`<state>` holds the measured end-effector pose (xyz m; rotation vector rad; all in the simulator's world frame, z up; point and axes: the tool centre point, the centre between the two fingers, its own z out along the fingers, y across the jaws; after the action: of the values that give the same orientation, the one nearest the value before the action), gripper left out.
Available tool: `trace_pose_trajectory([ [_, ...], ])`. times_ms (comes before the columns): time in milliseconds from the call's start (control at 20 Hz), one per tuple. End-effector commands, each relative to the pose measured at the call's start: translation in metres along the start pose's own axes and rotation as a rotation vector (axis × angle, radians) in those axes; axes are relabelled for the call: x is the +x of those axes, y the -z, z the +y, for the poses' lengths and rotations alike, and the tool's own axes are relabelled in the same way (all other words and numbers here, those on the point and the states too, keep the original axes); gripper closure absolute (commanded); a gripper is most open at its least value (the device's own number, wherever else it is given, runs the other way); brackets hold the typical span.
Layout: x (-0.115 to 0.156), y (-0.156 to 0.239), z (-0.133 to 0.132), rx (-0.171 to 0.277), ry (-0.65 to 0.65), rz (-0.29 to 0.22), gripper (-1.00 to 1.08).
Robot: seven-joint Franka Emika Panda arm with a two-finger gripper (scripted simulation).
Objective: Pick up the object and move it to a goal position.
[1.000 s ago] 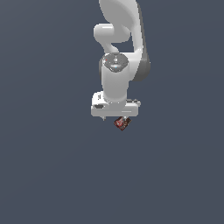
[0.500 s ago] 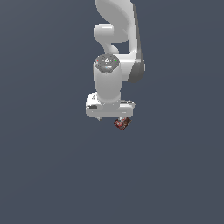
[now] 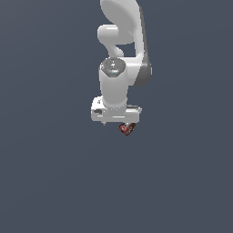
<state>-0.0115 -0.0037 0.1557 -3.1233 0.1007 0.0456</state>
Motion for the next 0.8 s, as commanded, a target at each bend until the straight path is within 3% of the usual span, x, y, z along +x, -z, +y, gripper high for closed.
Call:
trace_pose_trajectory([
  [0, -0.002, -0.004, -0.003, 0.000, -0.026, 0.001, -0.92],
  [750, -0.028, -0.043, -0.033, 0.000, -0.323, 0.011, -0.92],
])
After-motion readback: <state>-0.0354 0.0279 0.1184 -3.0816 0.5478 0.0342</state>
